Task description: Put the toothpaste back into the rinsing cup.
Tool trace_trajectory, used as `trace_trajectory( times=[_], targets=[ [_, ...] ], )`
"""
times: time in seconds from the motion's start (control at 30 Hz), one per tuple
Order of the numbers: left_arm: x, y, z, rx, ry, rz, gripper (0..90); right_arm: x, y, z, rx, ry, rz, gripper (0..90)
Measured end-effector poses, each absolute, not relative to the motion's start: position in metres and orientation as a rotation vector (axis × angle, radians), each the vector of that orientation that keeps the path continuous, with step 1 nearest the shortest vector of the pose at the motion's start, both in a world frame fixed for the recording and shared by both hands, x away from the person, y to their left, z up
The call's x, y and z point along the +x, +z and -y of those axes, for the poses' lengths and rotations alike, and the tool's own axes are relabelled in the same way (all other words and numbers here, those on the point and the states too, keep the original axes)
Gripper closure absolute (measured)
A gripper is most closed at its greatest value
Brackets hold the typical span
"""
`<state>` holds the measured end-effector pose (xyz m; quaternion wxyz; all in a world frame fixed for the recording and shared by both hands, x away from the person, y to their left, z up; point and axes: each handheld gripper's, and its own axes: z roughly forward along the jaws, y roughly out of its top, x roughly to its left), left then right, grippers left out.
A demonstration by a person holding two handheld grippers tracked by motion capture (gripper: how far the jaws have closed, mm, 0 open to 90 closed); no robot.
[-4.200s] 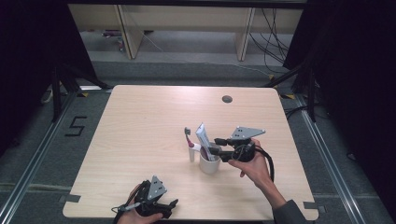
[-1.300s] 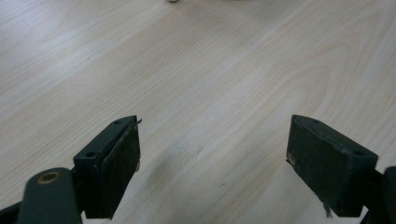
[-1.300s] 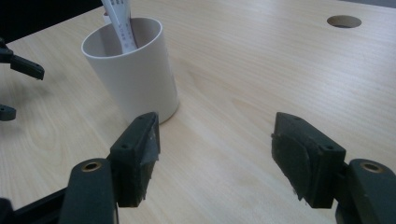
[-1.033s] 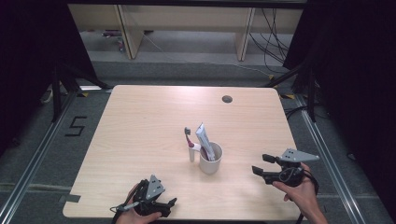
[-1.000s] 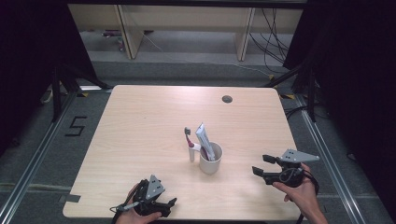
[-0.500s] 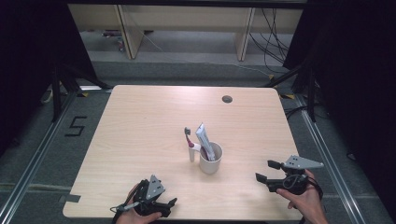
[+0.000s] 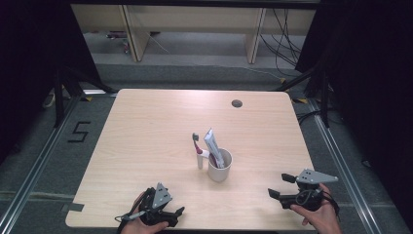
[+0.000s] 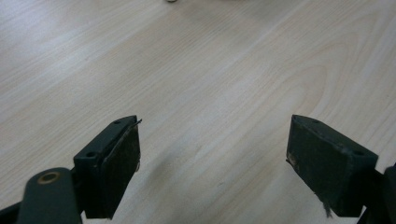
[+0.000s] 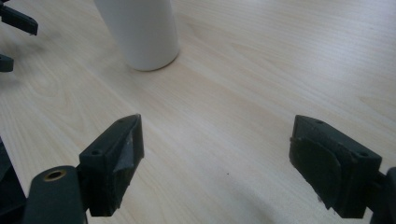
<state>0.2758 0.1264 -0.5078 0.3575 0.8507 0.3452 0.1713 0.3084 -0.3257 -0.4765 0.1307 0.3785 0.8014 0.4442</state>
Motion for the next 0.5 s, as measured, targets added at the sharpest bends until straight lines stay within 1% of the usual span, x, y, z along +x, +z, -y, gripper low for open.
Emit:
trace_trajectory(
  times=[0.33,0.37,0.5],
  targets=[
    [0.276,-0.508,-0.126,2.195,0.446,-0.893,17.2,0.300,-0.481,0.328,1.085,1.266,-2.347,17.9],
    [0.276,-0.508,-0.126,2.196,0.447,-0.891,17.3,0.297,-0.481,0.327,1.136,1.270,-2.362,17.9],
    [0.276,-0.508,-0.127,2.202,0.452,-0.892,17.3,0.296,-0.483,0.328,1.100,1.250,-2.367,17.2]
  ],
)
